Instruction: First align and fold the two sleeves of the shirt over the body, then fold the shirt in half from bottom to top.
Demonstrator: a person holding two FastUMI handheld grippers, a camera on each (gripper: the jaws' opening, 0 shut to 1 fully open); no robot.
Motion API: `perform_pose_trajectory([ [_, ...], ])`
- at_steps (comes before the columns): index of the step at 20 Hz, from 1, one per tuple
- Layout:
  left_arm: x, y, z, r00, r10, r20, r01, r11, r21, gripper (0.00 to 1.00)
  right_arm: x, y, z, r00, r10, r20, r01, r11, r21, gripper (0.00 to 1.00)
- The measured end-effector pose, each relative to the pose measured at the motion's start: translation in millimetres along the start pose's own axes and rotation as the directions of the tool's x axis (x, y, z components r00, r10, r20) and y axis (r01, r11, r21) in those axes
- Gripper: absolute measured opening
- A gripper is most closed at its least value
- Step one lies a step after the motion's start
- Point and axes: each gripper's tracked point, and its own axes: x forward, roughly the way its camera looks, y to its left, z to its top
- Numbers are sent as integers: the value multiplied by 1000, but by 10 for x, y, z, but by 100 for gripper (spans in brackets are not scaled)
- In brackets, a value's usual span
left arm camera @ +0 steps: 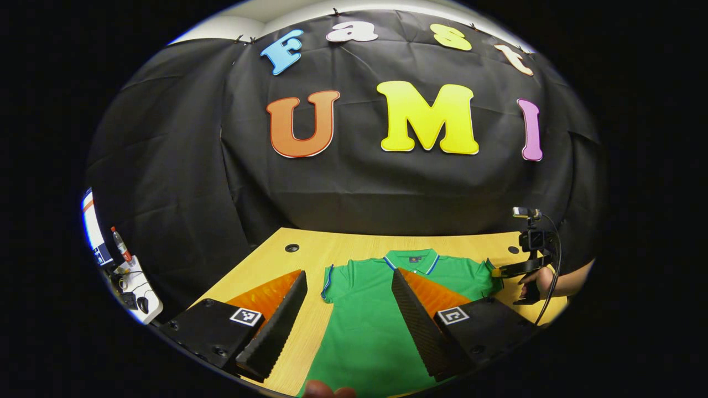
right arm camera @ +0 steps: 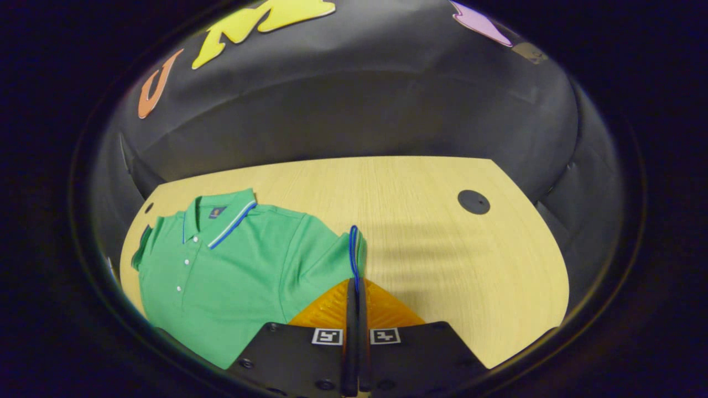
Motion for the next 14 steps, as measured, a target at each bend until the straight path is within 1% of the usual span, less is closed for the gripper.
perform_pose_trajectory([
  [3, -16, 48, -25, 1000, 7, -4, -7, 1000, -15, 99, -140, 158, 62, 1000, 18, 3, -18, 1000, 6, 3],
  [6, -54, 115, -37, 1000, 15, -3, -15, 1000, -21, 99, -270, 451, 209, 999, 37, 38, -36, 999, -11, 3],
  [8, -92, 195, -10, 1000, 21, 6, -21, 1000, -22, 99, -324, 671, 262, 998, 49, 51, -47, 998, -43, 3],
  [14, -197, 544, -22, 998, 64, 19, -63, 997, -42, 99, -313, 1246, 239, 996, 81, 38, -78, 994, -80, 3],
])
